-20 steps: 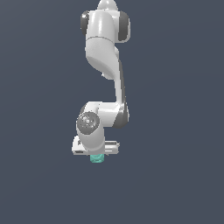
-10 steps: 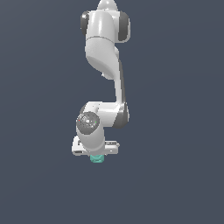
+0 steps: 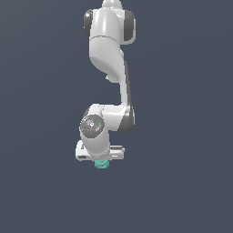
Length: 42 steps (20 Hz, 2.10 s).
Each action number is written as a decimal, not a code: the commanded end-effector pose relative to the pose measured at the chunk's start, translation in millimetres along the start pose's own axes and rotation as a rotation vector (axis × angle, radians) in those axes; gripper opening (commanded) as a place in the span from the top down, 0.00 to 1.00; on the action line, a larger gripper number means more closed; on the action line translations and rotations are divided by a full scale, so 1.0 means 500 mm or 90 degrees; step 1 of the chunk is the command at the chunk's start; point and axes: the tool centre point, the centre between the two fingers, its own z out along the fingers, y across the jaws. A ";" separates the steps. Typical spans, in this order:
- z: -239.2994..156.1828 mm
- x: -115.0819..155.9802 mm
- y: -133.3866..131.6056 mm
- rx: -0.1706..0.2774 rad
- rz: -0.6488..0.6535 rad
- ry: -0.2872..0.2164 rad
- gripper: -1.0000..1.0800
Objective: Pick up the object and move it to a goal position.
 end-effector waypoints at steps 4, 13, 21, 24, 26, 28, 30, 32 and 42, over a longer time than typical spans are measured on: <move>-0.029 -0.013 -0.017 0.000 0.000 0.001 1.00; -0.128 -0.060 -0.079 0.000 -0.001 0.001 1.00; -0.263 -0.123 -0.162 -0.001 -0.001 0.001 1.00; -0.319 -0.148 -0.196 -0.001 -0.001 0.001 1.00; -0.357 -0.164 -0.218 -0.001 -0.001 0.001 1.00; -0.394 -0.181 -0.241 -0.001 -0.001 0.001 1.00; -0.429 -0.196 -0.263 -0.001 -0.001 0.001 1.00; -0.462 -0.210 -0.282 -0.001 -0.001 0.001 1.00; -0.576 -0.254 -0.351 -0.001 -0.001 0.001 1.00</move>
